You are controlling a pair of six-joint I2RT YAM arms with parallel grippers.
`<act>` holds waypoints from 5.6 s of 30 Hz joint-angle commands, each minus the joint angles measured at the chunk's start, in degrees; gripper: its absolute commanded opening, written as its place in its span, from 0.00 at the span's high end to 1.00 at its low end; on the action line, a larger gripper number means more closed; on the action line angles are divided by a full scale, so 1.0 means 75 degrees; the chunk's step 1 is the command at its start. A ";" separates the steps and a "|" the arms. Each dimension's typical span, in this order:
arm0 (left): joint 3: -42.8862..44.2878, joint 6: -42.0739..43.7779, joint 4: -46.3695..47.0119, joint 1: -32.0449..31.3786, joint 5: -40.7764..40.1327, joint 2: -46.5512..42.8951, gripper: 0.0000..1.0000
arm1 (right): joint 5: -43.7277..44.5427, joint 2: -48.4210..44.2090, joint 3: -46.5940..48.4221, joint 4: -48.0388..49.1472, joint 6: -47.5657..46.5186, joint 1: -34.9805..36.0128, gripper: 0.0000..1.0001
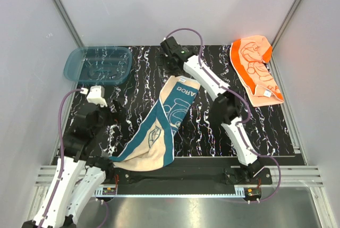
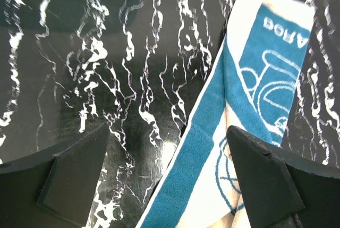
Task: Roll the towels
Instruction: Flatten the towel
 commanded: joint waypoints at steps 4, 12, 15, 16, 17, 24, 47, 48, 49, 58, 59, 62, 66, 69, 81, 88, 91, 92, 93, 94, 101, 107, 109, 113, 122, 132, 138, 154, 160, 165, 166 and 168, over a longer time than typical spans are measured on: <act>-0.0069 0.0048 0.0221 -0.0023 -0.0306 -0.0398 0.01 | -0.0074 0.0875 0.0707 -0.0764 0.0342 0.0103 0.26; -0.0115 0.0060 0.0256 -0.0023 -0.0189 -0.0480 0.01 | -0.0261 0.1097 0.0248 -0.0529 0.0213 0.0888 0.28; -0.0127 0.0060 0.0268 -0.0023 -0.0177 -0.0515 0.01 | -0.0308 0.1145 0.0167 -0.0483 0.0295 0.1041 0.29; -0.0127 0.0060 0.0268 -0.0023 -0.0177 -0.0527 0.01 | -0.0332 0.1156 0.0143 -0.0459 0.0307 0.1064 0.29; -0.0139 0.0060 0.0268 -0.0023 -0.0177 -0.0527 0.01 | -0.0343 0.1156 0.0073 -0.0424 0.0341 0.1111 0.30; -0.0139 0.0060 0.0279 -0.0023 -0.0153 -0.0539 0.01 | -0.0355 0.1133 -0.0162 -0.0389 0.0400 0.1287 0.36; -0.0162 0.0048 0.0291 -0.0023 -0.0130 -0.0457 0.01 | 0.1152 -0.0001 -0.1437 -0.0377 0.0201 0.1299 1.00; -0.0162 0.0048 0.0291 -0.0023 -0.0119 -0.0457 0.01 | 0.1330 -0.0514 -0.1741 -0.0377 0.0224 0.1287 1.00; -0.0174 0.0060 0.0291 -0.0023 -0.0118 -0.0445 0.01 | 0.1506 -0.0809 -0.2498 -0.0377 0.0329 0.1287 1.00; -0.0186 0.0083 0.0350 -0.0035 0.0069 -0.0445 0.01 | 0.2739 -0.5215 -0.8144 -0.0553 0.3043 0.1123 1.00; -0.0174 0.0083 0.0338 -0.0035 0.0081 -0.0433 0.01 | 0.2309 -0.5520 -0.8653 -0.0472 0.3269 0.1135 1.00; -0.0186 0.0083 0.0338 -0.0047 0.0093 -0.0445 0.01 | 0.1244 -0.6681 -1.0447 0.0160 0.3950 0.1146 0.93; -0.0186 0.0083 0.0338 -0.0047 0.0093 -0.0433 0.01 | 0.0933 -0.7924 -1.1353 0.0420 0.4431 0.1146 0.35; -0.0186 0.0083 0.0350 -0.0047 0.0116 -0.0375 0.01 | 0.1880 -0.8137 -1.0270 -0.0141 0.4141 0.1146 0.12; -0.0197 0.0095 0.0362 -0.0058 0.0163 -0.0187 0.01 | 0.2306 -0.3020 -0.3928 -0.0119 0.0507 -0.0118 0.08; -0.0186 0.0107 0.0397 -0.0058 0.0221 -0.0023 0.01 | 0.1333 0.0766 0.1298 -0.1102 -0.0548 -0.0880 0.13; -0.0186 0.0107 0.0397 -0.0058 0.0222 0.0059 0.01 | 0.0983 0.1554 0.1738 -0.0813 -0.0642 -0.1044 0.14; -0.0186 0.0107 0.0385 -0.0058 0.0221 0.0082 0.01 | 0.0888 0.1520 0.1493 -0.0602 -0.0666 -0.1091 0.15; -0.0186 0.0095 0.0397 -0.0058 0.0221 0.0106 0.01 | 0.0794 0.1473 0.0922 -0.0368 -0.0666 -0.1103 0.15; -0.0174 0.0095 0.0397 -0.0058 0.0210 0.0118 0.01 | 0.0735 0.1438 0.0719 0.0018 -0.0654 -0.1104 0.16; -0.0186 0.0083 0.0373 -0.0058 0.0175 0.0106 0.01 | 0.0430 0.2069 0.0963 0.0302 -0.0713 -0.1092 0.18; -0.0174 0.0083 0.0373 -0.0058 0.0175 0.0141 0.01 | 0.0465 0.2258 0.0788 0.0443 -0.0666 -0.1092 0.20; -0.0174 0.0083 0.0373 -0.0058 0.0163 0.0176 0.01 | 0.0418 0.2293 0.0659 0.0455 -0.0678 -0.1103 0.26; -0.0186 0.0083 0.0373 -0.0058 0.0151 0.0211 0.01 | 0.0406 0.2352 0.0460 0.0455 -0.0713 -0.1104 0.52; -0.0116 0.0060 0.0315 -0.0058 0.0069 0.0446 0.01 | 0.1309 0.1874 0.0062 0.0116 -0.0772 -0.1559 1.00; 0.0295 -0.0420 0.0185 -0.0210 -0.0153 0.2261 0.01 | 0.1555 -0.1385 -0.4707 0.1625 -0.0502 -0.3587 1.00; 0.0388 -0.1111 0.0596 -0.0387 -0.0247 0.3304 0.01 | 0.1814 -0.2171 -0.6042 0.1919 -0.0514 -0.3810 1.00; -0.0490 -0.3057 -0.0002 -0.0059 -0.2204 0.3481 0.01 | 0.0373 -0.2875 -0.6865 0.2201 -0.0397 -0.3998 1.00; -0.1029 -0.3362 0.0630 0.0503 -0.1900 0.3703 0.01 | 0.0008 -0.2875 -0.6889 0.2190 -0.0350 -0.4010 1.00; -0.1416 -0.3526 0.1204 0.0563 -0.1830 0.3984 0.03 | -0.0097 -0.2863 -0.6842 0.2178 -0.0361 -0.3998 1.00; -0.1497 -0.3526 0.1426 0.0563 -0.1818 0.4031 0.03 | -0.0121 -0.2840 -0.6842 0.2189 -0.0361 -0.4010 1.00; -0.1533 -0.3573 0.1510 0.0563 -0.1923 0.4207 0.05 | -0.0121 -0.2816 -0.6842 0.2201 -0.0361 -0.4010 1.00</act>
